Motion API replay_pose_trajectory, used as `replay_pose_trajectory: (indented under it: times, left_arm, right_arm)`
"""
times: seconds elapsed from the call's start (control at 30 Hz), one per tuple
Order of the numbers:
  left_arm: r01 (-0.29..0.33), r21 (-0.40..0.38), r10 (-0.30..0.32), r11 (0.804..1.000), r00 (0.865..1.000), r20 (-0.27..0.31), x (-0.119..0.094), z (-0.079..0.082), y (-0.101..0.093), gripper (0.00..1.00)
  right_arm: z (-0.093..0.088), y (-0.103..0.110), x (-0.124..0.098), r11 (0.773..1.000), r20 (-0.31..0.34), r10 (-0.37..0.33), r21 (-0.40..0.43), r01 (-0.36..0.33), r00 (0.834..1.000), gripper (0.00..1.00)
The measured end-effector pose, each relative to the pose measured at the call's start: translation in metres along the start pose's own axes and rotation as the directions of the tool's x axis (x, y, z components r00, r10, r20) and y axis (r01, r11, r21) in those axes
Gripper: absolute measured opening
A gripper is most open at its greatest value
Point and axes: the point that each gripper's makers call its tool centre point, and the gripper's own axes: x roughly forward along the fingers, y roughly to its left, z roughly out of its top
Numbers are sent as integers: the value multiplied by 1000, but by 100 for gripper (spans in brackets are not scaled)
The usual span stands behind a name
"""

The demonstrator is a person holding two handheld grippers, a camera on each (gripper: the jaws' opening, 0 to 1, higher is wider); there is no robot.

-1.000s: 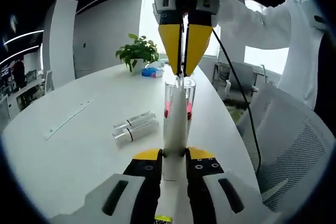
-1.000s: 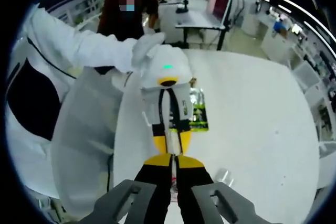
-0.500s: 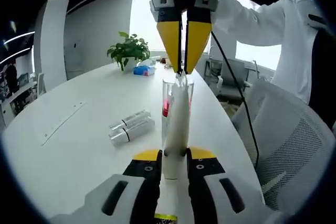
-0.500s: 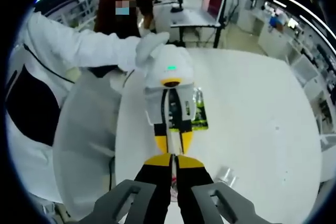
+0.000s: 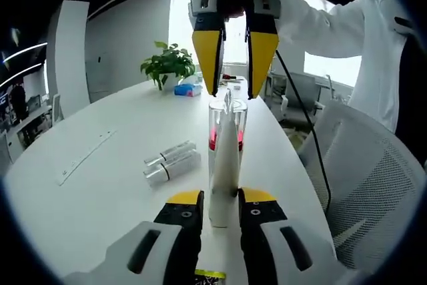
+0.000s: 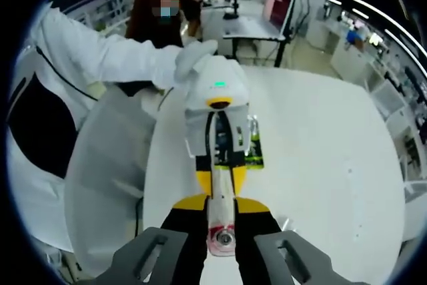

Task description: Arrange the skincare products in the storage area until every visible bottle or jar stands upright without overlapping.

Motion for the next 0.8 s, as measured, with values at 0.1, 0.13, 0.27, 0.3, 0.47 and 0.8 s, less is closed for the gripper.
replay_pose_trajectory:
  times: [0.1, 0.13, 0.27, 0.3, 0.47, 0.8]
  left_arm:
    - [-16, -6, 16, 1000, 1000, 8, -2, 4, -1, 21]
    - [-24, -5, 24, 1000, 1000, 9, -2, 5, -1, 22]
    - [-48, -14, 48, 999, 999, 1, -5, 4, 1, 23]
    - [-50, -16, 50, 999, 999, -3, -5, 4, 1, 24]
    - [-56, -15, 56, 998, 998, -26, -6, -1, 1, 24]
    - [-139, -68, 137, 988, 990, -39, -16, 0, 9, 27]
  right_arm:
    - [-2, 0, 0, 1000, -5, -3, -3, 3, 1000, 14]
    - [-3, 0, 0, 1000, -3, -5, -4, 5, 1000, 16]
    - [-3, -3, 0, 999, 16, -29, -12, 30, 999, 25]
    - [-4, -3, 0, 999, 18, -35, -19, 35, 999, 30]
    - [-5, 0, 0, 998, 29, -39, -39, 41, 999, 38]
    - [-20, 3, -3, 998, 50, -59, -17, 60, 997, 55]
